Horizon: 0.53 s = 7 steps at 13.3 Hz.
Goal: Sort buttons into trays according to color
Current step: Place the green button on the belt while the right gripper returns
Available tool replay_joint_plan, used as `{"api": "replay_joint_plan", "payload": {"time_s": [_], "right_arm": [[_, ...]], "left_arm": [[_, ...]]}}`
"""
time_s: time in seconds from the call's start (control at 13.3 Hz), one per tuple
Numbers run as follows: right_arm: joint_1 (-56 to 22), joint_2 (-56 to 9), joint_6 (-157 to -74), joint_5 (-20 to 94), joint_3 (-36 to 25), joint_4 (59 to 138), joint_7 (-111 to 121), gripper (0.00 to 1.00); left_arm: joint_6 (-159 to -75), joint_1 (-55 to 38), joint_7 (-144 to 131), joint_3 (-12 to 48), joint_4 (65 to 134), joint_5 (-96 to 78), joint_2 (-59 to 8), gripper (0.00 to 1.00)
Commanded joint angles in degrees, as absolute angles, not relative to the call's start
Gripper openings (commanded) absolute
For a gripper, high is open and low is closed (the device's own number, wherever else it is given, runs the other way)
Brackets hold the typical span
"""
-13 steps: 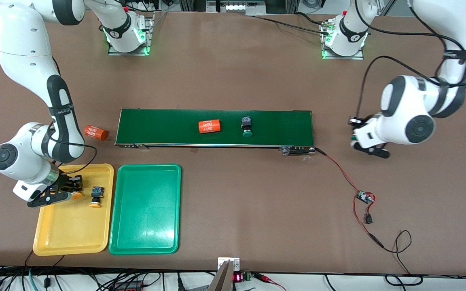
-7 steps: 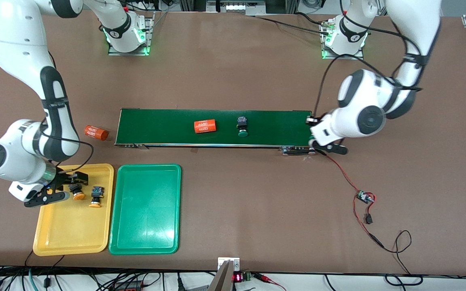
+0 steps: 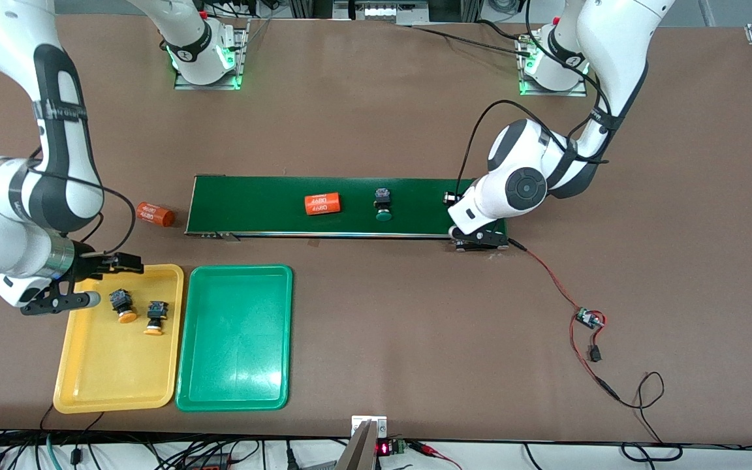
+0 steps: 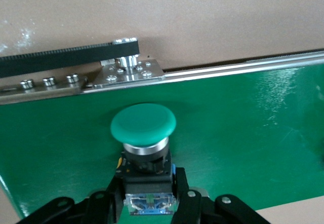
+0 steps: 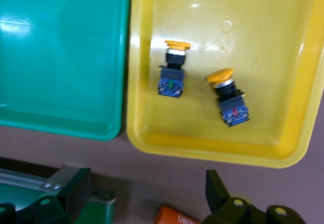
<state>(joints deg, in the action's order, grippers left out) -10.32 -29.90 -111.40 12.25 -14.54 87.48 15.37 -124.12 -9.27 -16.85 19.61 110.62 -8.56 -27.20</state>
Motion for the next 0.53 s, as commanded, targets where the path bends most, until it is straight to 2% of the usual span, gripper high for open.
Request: {"api": "replay_joint_plan", "payload": {"time_s": [0.0,0.15,0.45], "right_arm": [[-13.4,-26.1,-107.6,11.1,-14.1,88.8,7.7,1.00],[-16.2,-23.6,-103.5,11.1,-13.8,90.7,0.5,1.00],[-23.7,-21.4,-102.2,11.1,-13.7,93.5,-9.8,1.00]], "left_arm": [[-119.3,-8.6,-17.2,19.7,110.2,-9.6,-23.9,1.00],[-114.5,-7.5,-17.1,19.6,109.5,-9.6,-20.4,1.00],[-110.0,-3.4,-16.5,18.5,107.6,-8.5,-12.7,1.00]]}}
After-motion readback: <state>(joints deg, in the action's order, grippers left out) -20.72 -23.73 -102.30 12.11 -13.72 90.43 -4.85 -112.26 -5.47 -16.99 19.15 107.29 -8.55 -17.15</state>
